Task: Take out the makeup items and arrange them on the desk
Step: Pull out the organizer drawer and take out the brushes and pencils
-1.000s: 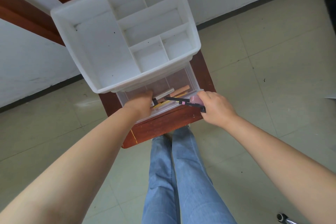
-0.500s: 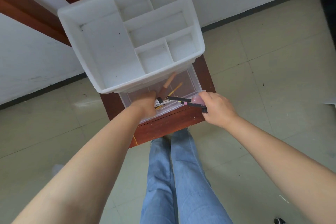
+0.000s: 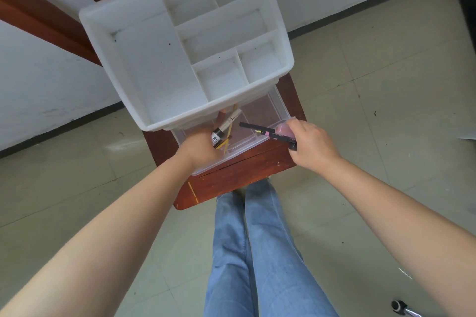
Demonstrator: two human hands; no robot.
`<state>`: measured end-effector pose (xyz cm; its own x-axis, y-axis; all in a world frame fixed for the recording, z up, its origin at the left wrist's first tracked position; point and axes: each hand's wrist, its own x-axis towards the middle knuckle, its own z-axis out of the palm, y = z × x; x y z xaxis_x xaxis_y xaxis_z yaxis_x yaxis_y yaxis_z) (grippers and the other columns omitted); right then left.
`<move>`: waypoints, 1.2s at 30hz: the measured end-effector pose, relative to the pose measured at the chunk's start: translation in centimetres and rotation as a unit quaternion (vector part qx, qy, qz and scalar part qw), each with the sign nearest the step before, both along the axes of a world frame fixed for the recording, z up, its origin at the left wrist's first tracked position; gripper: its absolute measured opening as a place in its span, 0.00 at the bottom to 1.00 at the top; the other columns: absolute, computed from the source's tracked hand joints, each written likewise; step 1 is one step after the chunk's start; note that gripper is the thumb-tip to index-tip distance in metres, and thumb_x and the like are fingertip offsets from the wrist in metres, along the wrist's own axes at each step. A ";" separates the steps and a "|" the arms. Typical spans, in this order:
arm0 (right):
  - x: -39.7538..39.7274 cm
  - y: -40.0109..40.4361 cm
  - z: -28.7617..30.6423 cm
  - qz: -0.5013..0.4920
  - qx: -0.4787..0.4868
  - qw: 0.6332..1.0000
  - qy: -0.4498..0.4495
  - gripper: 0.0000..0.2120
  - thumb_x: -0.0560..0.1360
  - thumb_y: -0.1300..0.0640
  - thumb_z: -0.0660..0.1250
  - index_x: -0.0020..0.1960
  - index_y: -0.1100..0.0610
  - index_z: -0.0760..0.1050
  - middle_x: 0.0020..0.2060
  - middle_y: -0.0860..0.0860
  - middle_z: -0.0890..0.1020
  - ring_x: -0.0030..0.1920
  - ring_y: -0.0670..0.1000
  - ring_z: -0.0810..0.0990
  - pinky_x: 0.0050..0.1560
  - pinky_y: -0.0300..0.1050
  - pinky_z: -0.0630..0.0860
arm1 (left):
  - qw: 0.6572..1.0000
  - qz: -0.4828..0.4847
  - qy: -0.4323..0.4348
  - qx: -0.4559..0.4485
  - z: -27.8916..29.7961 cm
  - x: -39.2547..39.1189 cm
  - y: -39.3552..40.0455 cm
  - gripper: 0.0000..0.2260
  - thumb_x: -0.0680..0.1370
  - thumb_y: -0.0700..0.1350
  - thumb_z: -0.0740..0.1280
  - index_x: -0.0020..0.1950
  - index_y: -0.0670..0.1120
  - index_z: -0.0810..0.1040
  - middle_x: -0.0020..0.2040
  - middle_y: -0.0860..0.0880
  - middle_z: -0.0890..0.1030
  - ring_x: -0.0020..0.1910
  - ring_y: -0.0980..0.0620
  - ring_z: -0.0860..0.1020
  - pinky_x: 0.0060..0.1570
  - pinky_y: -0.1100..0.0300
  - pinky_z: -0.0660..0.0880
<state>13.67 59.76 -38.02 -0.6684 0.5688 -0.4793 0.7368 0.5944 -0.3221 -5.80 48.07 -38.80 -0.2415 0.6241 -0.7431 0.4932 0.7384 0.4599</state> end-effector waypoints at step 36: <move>0.3 -1.0 -0.1 0.010 -0.015 1.000 0.012 0.16 0.67 0.66 0.64 0.55 0.63 0.72 0.47 0.59 0.79 0.47 0.62 0.76 0.39 0.46 0.66 | 0.978 -0.173 0.118 0.023 -2.5 2.4 3.1 0.11 0.76 0.33 0.58 0.57 0.41 0.66 0.47 0.41 0.74 0.38 0.45 0.69 0.36 0.55 0.66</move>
<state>13.94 58.75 -38.15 -0.6918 0.5398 -0.4795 0.7159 0.5993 -0.3583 -3.42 51.17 -41.34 -0.1707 0.7300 -0.6618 0.8065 0.4894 0.3318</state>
